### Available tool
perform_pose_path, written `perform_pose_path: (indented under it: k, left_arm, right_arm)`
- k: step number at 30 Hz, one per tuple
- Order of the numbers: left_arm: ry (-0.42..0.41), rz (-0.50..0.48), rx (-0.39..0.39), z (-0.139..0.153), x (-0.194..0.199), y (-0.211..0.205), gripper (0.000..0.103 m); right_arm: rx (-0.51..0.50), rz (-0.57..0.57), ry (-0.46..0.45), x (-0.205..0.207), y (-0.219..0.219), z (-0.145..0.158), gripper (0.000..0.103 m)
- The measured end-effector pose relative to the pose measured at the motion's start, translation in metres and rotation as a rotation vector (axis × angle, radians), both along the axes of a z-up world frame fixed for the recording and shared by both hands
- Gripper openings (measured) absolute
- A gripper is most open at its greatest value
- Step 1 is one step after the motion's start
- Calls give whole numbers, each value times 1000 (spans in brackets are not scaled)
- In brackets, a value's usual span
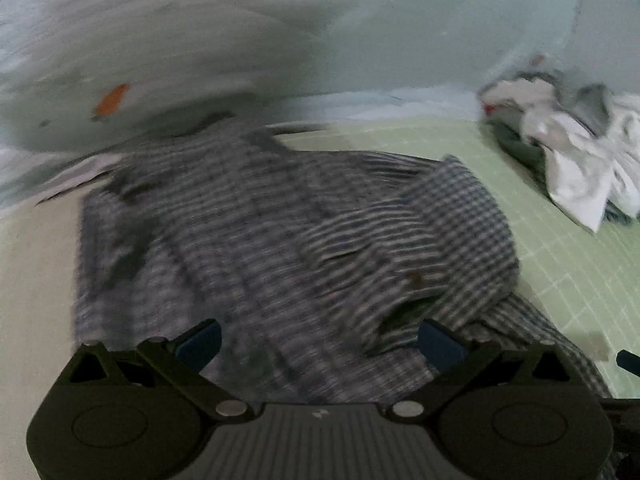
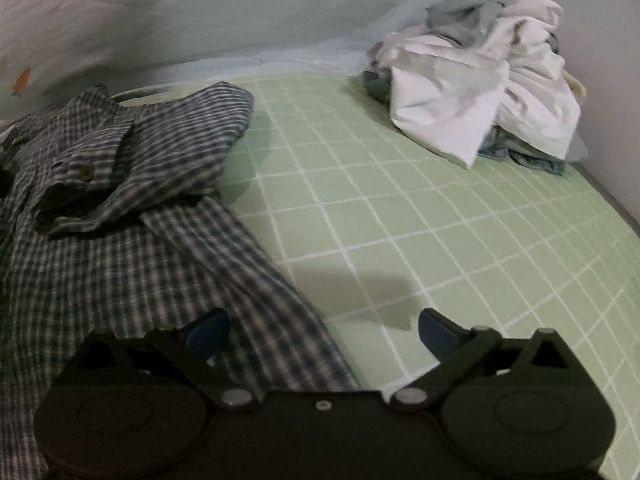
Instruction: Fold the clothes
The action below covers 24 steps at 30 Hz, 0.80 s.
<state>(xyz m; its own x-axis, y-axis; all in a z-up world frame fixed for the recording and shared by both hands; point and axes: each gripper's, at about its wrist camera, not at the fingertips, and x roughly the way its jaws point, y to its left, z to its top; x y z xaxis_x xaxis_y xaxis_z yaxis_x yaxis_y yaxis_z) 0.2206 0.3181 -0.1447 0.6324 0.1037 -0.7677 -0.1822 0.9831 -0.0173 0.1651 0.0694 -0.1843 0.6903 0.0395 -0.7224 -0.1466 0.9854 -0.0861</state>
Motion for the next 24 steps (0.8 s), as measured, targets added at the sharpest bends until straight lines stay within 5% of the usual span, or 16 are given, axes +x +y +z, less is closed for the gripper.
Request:
perform_pose_path:
  k: [7, 9, 12, 13, 14, 24]
  left_arm:
    - [-7, -69, 86, -22, 30, -25, 96]
    - [-6, -95, 132, -27, 34, -30, 81]
    - [-4, -128, 187, -32, 38, -33, 42]
    - [-1, -129, 191, -32, 39, -32, 17]
    - [4, -116, 179, -31, 39, -29, 11]
    - [-93, 73, 81, 15, 6, 27, 11]
  right_arm:
    - [1, -8, 7, -5, 0, 1, 102]
    - [-3, -4, 7, -6, 1, 1, 102]
    - [-9, 2, 7, -8, 3, 2, 102]
    - [-11, 3, 6, -8, 4, 2, 102]
    - [-12, 4, 5, -8, 4, 3, 102]
    - [-17, 72, -47, -8, 27, 21, 102]
